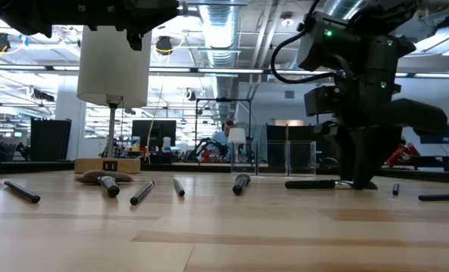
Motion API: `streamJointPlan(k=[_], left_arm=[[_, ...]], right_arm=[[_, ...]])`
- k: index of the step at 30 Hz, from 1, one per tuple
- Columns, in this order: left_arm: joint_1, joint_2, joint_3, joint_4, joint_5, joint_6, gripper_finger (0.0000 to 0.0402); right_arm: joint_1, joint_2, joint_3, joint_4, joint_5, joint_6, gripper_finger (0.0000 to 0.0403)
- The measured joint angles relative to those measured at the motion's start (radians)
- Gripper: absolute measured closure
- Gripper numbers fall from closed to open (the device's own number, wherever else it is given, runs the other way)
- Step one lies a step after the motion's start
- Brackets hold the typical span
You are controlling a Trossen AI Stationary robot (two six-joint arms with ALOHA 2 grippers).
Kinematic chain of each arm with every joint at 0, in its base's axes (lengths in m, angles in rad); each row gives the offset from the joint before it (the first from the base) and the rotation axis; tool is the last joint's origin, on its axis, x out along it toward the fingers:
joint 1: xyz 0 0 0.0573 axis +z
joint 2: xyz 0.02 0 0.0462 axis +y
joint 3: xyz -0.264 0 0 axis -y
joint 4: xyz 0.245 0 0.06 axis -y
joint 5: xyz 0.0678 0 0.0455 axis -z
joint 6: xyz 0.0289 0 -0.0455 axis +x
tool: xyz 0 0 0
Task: Put items in baskets/containers
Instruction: Put the black foundation brush into the transparent organizer
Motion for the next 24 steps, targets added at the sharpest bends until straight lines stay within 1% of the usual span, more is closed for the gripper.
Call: streamJointPlan(k=[5,10,13,18,24], left_arm=[[0.0,0.0,0.0,-0.008,0.0,-0.005,0.032],[0.0,0.0,0.0,-0.009,-0.001,-0.023,0.0319],[-0.001,0.0,0.0,-0.011,-0.001,-0.023,0.032],[-0.001,0.0,0.0,-0.013,-0.002,-0.023,0.0319],[-0.001,0.0,0.0,-0.013,-0.002,-0.027,0.032]], right_arm=[[0.001,-0.002,0.0,-0.013,0.001,0.038,0.0342],[0.001,-0.009,0.006,-0.027,0.004,0.053,0.0369],[0.0,-0.013,0.041,-0.107,0.016,0.046,0.0384],[-0.009,-0.009,0.147,-0.268,0.039,0.002,0.0394],[-0.022,-0.008,0.212,-0.353,0.046,-0.031,0.0392]])
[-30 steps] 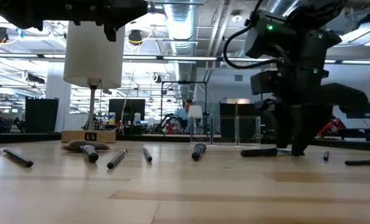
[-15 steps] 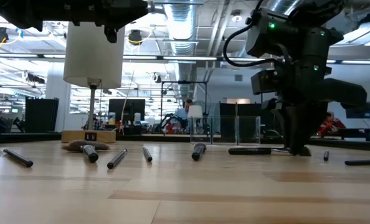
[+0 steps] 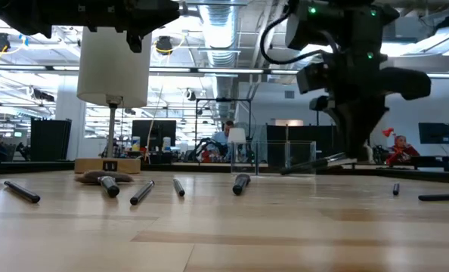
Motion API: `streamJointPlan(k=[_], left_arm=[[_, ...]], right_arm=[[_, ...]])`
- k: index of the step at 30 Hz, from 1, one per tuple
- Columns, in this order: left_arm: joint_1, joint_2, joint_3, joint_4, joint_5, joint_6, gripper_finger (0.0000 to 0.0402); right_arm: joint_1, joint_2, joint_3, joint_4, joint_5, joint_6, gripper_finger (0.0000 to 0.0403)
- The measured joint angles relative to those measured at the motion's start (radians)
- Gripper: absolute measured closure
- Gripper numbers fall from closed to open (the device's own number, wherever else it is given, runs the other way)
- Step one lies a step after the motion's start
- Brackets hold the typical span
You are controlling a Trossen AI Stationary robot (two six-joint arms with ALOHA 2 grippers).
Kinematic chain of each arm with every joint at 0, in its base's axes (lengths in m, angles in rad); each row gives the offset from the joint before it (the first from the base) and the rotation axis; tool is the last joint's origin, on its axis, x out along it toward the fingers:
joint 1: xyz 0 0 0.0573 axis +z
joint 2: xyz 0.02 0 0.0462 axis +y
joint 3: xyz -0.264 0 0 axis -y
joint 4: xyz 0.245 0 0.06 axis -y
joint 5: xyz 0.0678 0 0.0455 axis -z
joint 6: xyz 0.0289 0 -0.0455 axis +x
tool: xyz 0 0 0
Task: Put items in baskets/containers
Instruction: Put the black foundation brush into the transparent organizer
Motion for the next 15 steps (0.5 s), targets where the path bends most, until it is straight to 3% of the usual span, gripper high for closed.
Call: streamJointPlan(k=[4,9,15], left_arm=[[0.0,0.0,0.0,-0.003,0.011,-0.052,0.0319],[0.013,0.007,0.0,-0.003,0.116,-0.134,0.0315],[0.036,0.054,-0.001,-0.017,0.157,-0.199,0.0277]], right_arm=[[-0.012,0.0,0.045,-0.059,0.036,-0.02,0.0393],[-0.02,0.0,0.091,-0.102,0.091,-0.055,0.0391],[-0.02,0.0,0.169,-0.185,0.149,-0.123,0.0392]])
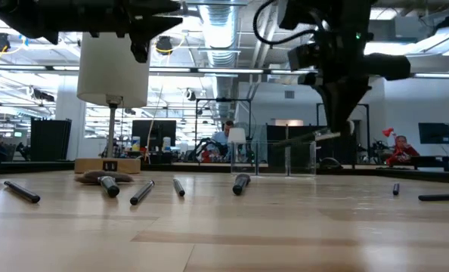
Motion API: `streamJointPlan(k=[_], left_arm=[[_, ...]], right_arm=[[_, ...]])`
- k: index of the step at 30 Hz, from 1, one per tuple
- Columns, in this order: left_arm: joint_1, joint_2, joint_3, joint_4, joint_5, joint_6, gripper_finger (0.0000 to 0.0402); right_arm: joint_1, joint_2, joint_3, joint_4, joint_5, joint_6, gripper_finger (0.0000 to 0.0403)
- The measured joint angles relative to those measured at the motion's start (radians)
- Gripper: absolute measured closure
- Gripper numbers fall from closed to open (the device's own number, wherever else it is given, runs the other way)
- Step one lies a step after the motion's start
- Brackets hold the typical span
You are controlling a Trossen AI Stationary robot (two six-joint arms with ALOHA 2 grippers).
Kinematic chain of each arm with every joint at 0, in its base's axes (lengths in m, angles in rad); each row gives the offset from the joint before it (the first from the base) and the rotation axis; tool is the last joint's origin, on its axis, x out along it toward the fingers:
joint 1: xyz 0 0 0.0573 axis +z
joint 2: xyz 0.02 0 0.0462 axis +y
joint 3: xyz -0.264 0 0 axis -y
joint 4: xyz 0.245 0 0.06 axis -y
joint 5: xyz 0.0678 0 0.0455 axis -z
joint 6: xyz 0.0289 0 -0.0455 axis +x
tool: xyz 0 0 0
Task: Put items in baskets/containers
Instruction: Put the black foundation brush into the transparent organizer
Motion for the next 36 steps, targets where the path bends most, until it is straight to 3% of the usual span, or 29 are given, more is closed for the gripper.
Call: streamJointPlan(k=[7,14,19,23,29,36], left_arm=[[0.018,0.089,0.058,-0.064,0.042,-0.026,0.0217],[0.017,0.251,0.201,-0.168,0.044,0.038,0.0208],[0.022,0.351,0.312,-0.213,0.094,0.028,0.021],[0.052,0.414,0.403,-0.346,0.149,-0.005,0.0202],[0.14,0.446,0.438,-0.361,0.293,-0.095,0.0158],[0.171,0.446,0.438,-0.362,0.347,-0.165,0.0106]], right_arm=[[0.0,-0.002,0.17,-0.118,0.042,-0.043,0.0391],[0.0,0.004,0.307,-0.124,0.057,-0.118,0.0391],[0.0,0.006,0.325,-0.137,0.076,-0.179,0.039],[0.015,0.006,0.325,-0.135,0.079,-0.225,0.039],[0.051,0.006,0.324,-0.115,0.161,-0.295,0.039],[0.069,0.006,0.324,-0.097,0.205,-0.352,0.039]])
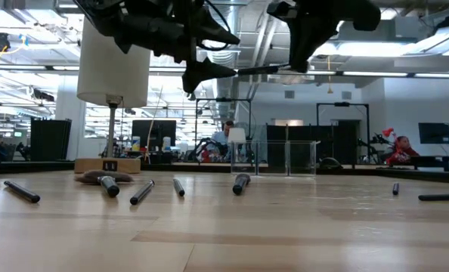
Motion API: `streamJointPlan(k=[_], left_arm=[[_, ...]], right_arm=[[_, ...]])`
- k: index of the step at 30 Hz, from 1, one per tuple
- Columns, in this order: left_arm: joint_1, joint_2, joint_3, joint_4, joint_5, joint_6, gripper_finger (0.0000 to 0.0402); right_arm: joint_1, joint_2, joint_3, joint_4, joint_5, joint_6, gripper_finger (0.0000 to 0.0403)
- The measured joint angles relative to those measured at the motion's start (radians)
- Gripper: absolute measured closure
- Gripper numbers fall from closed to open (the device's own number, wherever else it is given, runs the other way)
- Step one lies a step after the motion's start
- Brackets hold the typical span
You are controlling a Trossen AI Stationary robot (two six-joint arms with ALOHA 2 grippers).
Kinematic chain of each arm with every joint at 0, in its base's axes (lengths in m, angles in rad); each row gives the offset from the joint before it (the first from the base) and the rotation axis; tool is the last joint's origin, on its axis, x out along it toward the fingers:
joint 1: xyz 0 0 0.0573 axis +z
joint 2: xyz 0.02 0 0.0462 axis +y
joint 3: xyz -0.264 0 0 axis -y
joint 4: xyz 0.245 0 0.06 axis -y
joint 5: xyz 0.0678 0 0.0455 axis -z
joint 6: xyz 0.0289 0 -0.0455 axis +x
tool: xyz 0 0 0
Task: Put items in baskets/containers
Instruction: Put the black foundation brush into the transparent organizer
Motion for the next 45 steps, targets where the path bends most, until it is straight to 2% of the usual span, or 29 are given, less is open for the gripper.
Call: streamJointPlan(k=[12,18,31,40,45], left_arm=[[-0.042,0.033,0.005,0.001,0.002,-0.09,0.0098],[-0.046,0.032,0.005,0.001,0.005,-0.108,0.0116],[-0.049,0.032,0.005,0.001,0.029,-0.063,0.0212],[-0.049,0.031,0.005,0.004,0.032,-0.017,0.0358],[-0.049,0.031,0.005,0.015,0.035,0.01,0.0362]], right_arm=[[0.022,0.0,0.026,0.115,0.053,-0.164,0.039],[0.032,0.0,0.035,0.195,0.049,-0.211,0.039],[0.032,0.0,0.035,0.209,0.046,-0.225,0.039],[0.03,0.0,0.035,0.21,0.045,-0.197,0.0384],[0.025,-0.001,0.035,0.224,0.051,-0.139,0.0363]])
